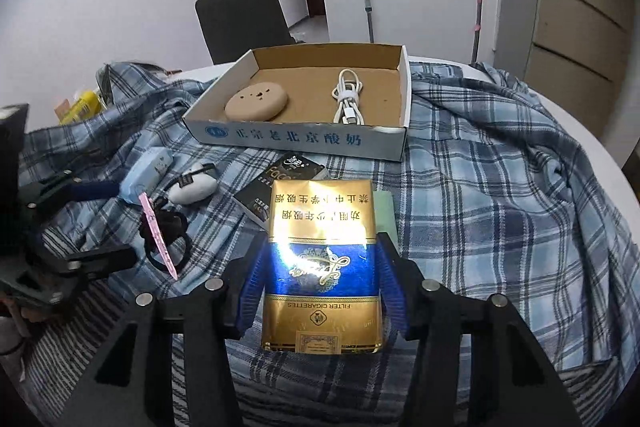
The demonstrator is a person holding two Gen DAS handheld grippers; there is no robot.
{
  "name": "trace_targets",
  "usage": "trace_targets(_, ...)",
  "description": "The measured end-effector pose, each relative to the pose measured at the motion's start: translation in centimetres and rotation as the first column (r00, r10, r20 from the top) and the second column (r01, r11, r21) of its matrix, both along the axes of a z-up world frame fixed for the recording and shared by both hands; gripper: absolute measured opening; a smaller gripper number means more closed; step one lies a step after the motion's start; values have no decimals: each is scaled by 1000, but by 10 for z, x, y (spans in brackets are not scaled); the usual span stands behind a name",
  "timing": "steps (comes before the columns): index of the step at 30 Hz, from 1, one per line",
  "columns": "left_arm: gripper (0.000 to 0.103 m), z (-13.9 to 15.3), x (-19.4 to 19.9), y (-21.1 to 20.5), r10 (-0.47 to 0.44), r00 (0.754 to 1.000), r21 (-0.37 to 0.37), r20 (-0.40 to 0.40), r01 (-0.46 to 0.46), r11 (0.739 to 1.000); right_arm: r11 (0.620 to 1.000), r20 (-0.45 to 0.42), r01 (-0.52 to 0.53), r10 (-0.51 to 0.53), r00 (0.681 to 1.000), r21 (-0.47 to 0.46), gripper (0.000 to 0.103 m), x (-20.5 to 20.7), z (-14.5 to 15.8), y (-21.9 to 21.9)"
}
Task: Organize soft objects
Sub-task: 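Hold the cigarette pack with the right tool while the left tool grasps the black cable with pink clip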
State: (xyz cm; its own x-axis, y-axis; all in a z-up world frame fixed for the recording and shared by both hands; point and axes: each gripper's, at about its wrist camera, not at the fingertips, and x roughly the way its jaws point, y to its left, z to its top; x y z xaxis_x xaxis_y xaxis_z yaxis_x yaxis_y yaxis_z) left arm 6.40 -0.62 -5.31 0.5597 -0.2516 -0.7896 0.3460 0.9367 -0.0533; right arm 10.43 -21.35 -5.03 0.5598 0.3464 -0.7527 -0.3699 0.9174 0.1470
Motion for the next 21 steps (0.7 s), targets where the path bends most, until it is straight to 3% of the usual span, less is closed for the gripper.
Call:
trace_targets(3,89,-7,7,0,-15,999,47,-31,16,999,1000,-6,3,-3,1000,3,51,-1,-3,-1)
trace_targets(18,88,-12,24,-12,-130,990,103,-57,135,985,999,-7,-4,5,1000,36,51,-2,-1,-4)
trace_targets(21,74,-13,28,-9,-132,989,74,-73,137,988,999,-4,-5,5,1000,35,51,-3,-1,-3)
